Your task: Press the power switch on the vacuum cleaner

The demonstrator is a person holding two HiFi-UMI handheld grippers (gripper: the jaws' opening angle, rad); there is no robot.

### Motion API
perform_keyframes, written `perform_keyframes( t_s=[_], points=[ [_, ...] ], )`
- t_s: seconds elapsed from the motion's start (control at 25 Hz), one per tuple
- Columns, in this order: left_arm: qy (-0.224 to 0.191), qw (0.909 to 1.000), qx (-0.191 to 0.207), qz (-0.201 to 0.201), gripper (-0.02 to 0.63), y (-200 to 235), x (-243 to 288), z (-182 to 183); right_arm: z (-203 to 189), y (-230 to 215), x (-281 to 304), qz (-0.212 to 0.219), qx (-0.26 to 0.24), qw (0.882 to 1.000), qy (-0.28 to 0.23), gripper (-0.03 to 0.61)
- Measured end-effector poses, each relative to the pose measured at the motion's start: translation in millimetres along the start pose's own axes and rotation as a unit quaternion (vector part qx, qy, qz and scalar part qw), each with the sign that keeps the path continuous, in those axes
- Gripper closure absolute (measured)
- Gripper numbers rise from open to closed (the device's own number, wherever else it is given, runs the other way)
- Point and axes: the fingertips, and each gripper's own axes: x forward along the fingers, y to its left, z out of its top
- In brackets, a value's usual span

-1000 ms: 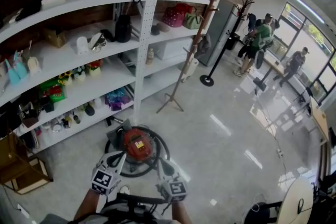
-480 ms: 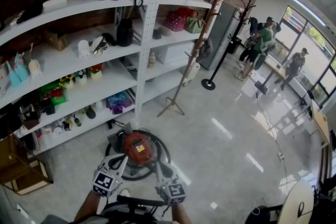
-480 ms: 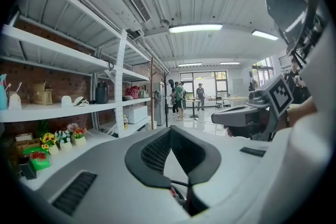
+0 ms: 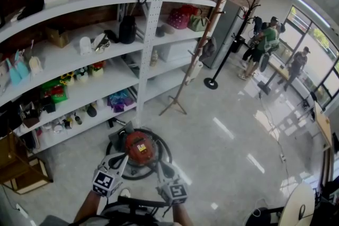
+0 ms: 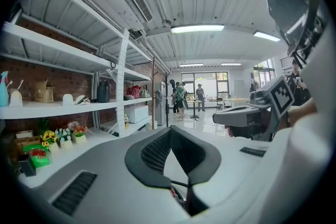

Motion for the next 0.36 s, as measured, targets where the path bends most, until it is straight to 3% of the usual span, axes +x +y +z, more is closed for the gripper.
perform_keyframes(
  t_s=[0.36],
  points=[
    [0.002, 0.9999, -0.010, 0.001, 0.606, 1.8, -3.5, 0.6, 0.8, 1.3, -2.0, -0.002, 0.011, 1.000, -0.001, 0.569]
  ],
)
